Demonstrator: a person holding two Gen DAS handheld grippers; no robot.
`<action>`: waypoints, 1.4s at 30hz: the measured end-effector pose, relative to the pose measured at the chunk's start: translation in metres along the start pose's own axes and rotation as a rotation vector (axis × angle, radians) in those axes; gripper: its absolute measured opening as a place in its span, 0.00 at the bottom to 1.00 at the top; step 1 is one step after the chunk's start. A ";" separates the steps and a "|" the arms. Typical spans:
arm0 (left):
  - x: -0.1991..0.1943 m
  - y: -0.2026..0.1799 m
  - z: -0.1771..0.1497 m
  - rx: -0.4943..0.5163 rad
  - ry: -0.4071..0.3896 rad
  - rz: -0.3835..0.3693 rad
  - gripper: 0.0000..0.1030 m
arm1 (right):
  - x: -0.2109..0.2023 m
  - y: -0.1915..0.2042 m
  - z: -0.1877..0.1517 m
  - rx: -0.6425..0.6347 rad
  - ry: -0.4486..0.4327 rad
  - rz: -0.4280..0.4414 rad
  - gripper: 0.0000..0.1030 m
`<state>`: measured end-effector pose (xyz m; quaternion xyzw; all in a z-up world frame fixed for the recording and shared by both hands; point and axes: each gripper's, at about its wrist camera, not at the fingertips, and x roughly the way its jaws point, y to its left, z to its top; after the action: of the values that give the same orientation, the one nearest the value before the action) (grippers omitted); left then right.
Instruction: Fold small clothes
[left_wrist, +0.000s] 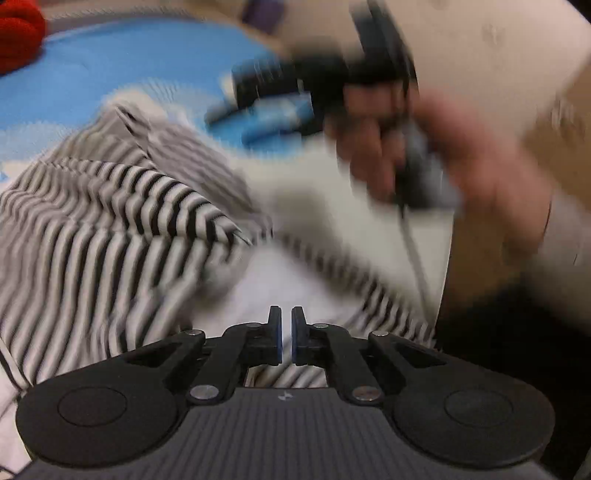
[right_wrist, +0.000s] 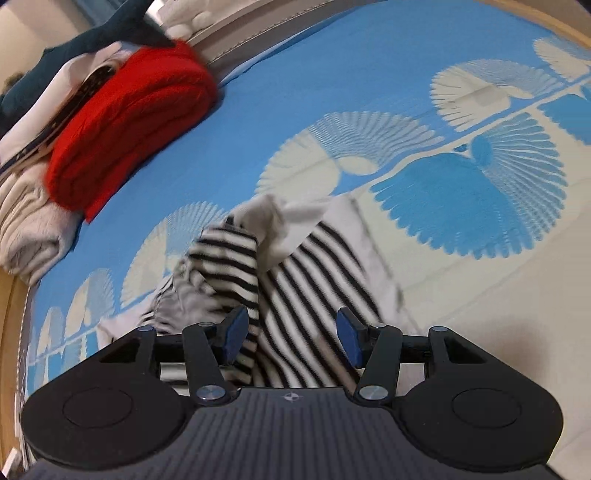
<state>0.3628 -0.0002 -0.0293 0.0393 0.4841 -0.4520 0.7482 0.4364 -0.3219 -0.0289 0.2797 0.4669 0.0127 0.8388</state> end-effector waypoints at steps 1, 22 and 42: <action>-0.002 0.007 -0.001 -0.036 -0.013 0.014 0.08 | 0.002 -0.002 -0.001 0.011 0.012 0.004 0.54; -0.042 0.099 -0.005 -0.730 -0.300 0.493 0.01 | 0.015 0.034 -0.026 0.026 0.095 0.220 0.03; -0.066 0.153 -0.063 -1.219 -0.328 0.459 0.58 | 0.022 0.026 -0.030 -0.016 0.095 0.073 0.52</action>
<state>0.4206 0.1628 -0.0708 -0.3577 0.5122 0.0728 0.7774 0.4319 -0.2797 -0.0456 0.2888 0.4957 0.0605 0.8168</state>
